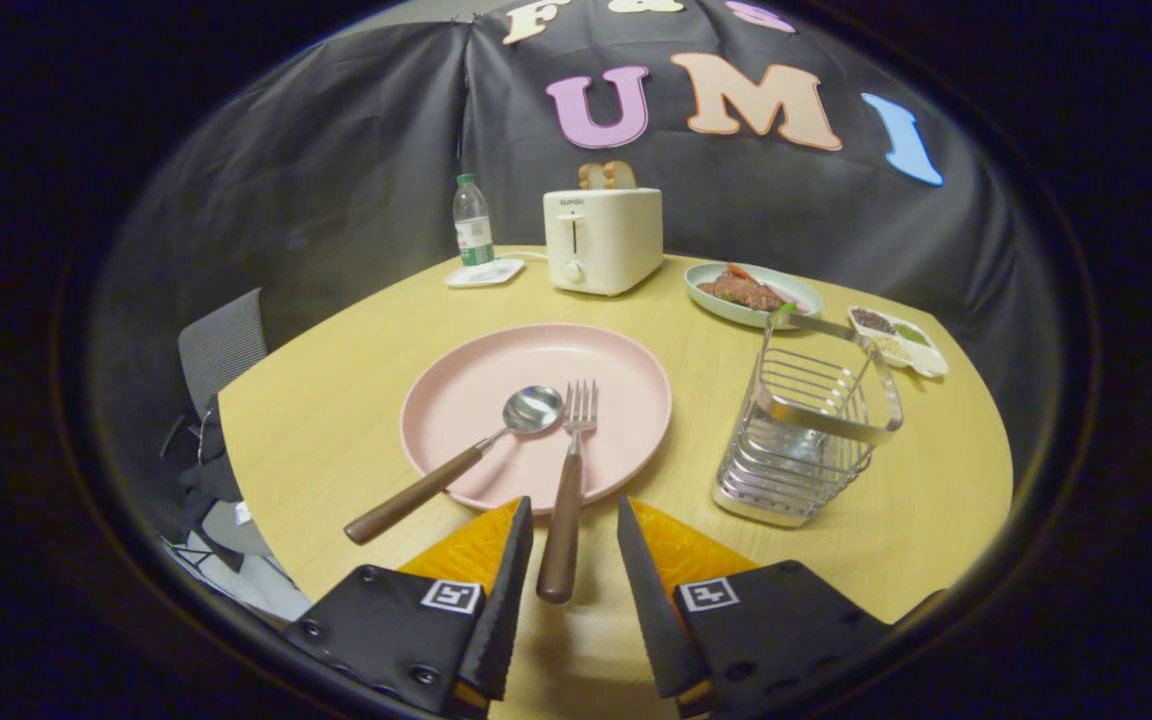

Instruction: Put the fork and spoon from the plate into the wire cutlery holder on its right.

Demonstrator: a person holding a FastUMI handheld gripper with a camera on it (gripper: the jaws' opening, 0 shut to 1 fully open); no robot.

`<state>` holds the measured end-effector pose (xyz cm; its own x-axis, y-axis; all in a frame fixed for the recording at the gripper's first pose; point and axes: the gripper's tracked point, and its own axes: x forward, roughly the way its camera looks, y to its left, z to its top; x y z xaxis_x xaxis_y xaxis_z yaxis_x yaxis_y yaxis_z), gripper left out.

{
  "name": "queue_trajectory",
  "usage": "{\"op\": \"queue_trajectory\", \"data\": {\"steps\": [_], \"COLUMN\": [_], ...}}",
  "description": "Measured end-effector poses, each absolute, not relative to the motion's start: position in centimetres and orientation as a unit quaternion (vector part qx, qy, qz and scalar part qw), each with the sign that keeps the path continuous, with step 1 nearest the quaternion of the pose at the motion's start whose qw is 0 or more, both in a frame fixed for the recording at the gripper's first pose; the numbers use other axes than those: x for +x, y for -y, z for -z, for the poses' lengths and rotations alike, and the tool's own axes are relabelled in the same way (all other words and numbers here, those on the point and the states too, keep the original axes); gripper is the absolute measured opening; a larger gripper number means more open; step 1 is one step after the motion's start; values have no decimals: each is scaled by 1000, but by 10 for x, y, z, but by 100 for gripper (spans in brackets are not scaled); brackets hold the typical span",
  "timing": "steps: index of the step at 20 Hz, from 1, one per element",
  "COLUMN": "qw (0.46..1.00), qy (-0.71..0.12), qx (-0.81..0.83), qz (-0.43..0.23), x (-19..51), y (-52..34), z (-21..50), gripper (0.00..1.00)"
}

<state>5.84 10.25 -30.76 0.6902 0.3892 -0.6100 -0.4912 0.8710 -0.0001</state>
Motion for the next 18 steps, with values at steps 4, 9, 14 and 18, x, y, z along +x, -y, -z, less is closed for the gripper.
{"op": "queue_trajectory", "data": {"steps": [4, 9, 14, 18], "qw": [911, 912, 918, 922], "qy": [-327, -331, -326, -316], "qx": [-87, -88, -87, -85], "qz": [-234, -224, -210, -210], "x": [59, 61, 66, 64], "y": [-103, -103, -103, -103], "z": [315, 314, 310, 298], "gripper": [28, 18, 11, 8]}}
